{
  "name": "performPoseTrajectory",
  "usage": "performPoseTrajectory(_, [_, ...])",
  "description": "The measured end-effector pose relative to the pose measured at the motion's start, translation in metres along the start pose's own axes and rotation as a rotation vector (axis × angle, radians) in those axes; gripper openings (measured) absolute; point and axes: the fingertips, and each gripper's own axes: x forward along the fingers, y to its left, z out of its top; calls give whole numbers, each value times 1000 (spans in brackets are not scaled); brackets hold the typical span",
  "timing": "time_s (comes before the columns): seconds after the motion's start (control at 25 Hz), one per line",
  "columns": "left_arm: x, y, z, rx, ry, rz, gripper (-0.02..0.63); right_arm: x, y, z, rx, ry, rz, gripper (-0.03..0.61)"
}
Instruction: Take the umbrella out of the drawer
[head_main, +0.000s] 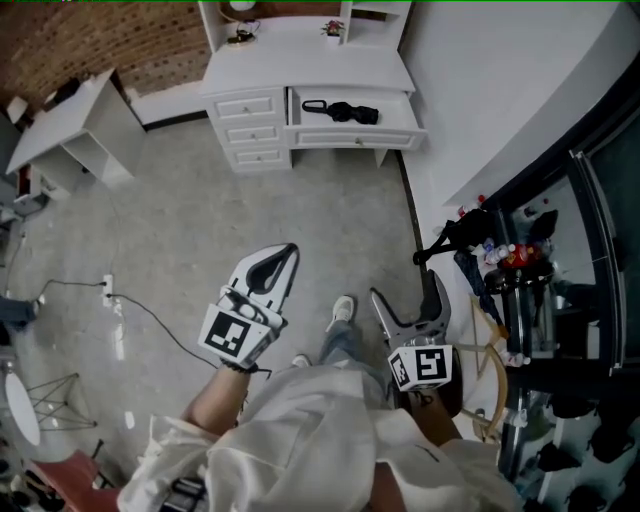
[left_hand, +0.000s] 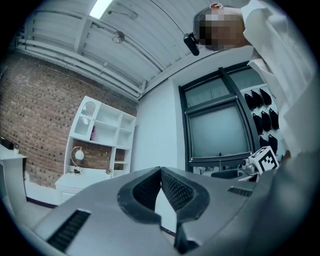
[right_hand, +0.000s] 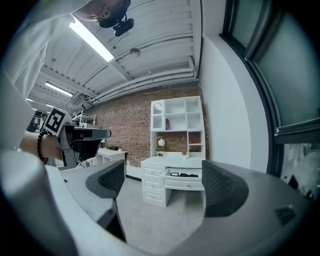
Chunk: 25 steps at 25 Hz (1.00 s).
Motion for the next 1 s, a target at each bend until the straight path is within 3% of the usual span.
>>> performPoseTrajectory(0.48, [147, 49, -3, 26, -3, 5, 26, 112, -109, 7, 19, 1, 13, 474])
performPoseTrajectory(1.0, [260, 80, -14, 22, 26, 65, 26, 199, -199, 6, 35, 11, 85, 474])
